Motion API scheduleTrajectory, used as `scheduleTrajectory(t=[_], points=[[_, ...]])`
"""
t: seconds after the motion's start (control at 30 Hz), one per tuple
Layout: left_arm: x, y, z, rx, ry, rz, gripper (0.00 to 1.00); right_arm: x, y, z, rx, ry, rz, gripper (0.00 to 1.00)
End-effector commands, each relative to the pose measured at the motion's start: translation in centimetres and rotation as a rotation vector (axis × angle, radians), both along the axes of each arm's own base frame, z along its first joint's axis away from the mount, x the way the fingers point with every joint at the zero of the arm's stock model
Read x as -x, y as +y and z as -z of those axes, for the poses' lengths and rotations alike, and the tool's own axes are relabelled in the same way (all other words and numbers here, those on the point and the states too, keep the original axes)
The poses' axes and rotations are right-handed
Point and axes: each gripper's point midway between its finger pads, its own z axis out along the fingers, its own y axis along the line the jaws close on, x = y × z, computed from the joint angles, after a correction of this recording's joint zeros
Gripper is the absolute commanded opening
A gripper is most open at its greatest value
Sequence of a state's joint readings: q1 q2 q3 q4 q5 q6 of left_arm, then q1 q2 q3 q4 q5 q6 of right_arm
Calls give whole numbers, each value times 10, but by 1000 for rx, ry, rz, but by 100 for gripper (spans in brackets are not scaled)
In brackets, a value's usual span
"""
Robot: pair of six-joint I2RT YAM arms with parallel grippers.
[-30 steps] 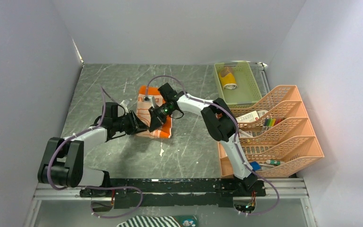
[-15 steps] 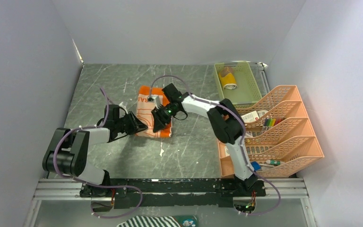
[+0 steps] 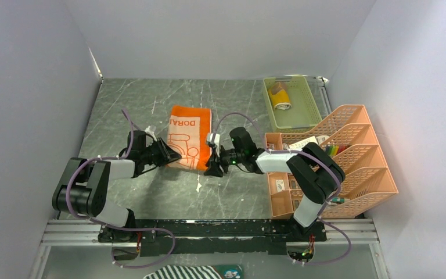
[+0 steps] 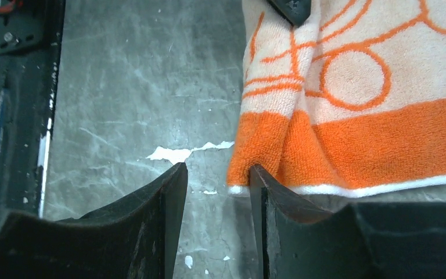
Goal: Roll the towels
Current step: Roll the towel at the center of the board.
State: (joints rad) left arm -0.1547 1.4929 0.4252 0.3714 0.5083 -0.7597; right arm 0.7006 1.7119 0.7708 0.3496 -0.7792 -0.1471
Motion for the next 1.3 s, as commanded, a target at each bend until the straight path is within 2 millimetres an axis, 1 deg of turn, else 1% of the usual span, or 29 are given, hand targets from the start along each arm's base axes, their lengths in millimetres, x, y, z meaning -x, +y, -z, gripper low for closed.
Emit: scheduleTrajectory(t=[0.0,0.13,0.23,0.3,0.4,0.53,0.63,0.7,0.77,0.83,0.9,0.93,0.97,1.03,1.07,1.1,1.13,1.27], points=[[15,9,25,-63,60,-12,34,-17,12,-29,-128,-280,-16,44],[16,8,27,-57,66,-11,34,-22,13,-28,-119,-376,-3,44],[16,8,29,-57,70,-10,34,-21,15,-24,-106,-421,0,44],[15,8,29,-59,71,-7,33,-17,17,-23,-104,-450,-2,44],[15,8,30,-61,75,-5,33,-10,19,-17,-88,-446,-14,43],[15,7,31,-58,80,-3,33,-4,14,-11,-78,-474,15,42],[16,7,32,-58,82,1,33,-9,4,-19,-92,-525,91,43],[17,7,32,-61,85,2,33,-13,-3,-30,-109,-562,144,43],[16,7,32,-63,84,1,33,-17,-14,-42,-126,-603,206,45],[17,7,31,-62,83,0,33,-22,-26,-55,-140,-642,275,51],[16,7,30,-59,82,-1,33,-25,-34,-64,-153,-666,310,60],[17,7,30,-57,82,-1,33,-25,-35,-66,-150,-671,301,63],[17,7,30,-56,83,0,33,-23,-32,-64,-143,-667,274,63],[17,7,31,-55,84,0,33,-19,-24,-58,-129,-645,204,65],[17,7,31,-56,84,0,32,-16,-18,-55,-130,-630,169,82],[18,7,31,-57,85,0,32,-13,-13,-53,-135,-616,137,96],[18,7,31,-57,85,1,32,-11,-8,-48,-138,-603,104,99],[18,7,30,-58,85,1,32,-12,7,-40,-154,-584,44,100]])
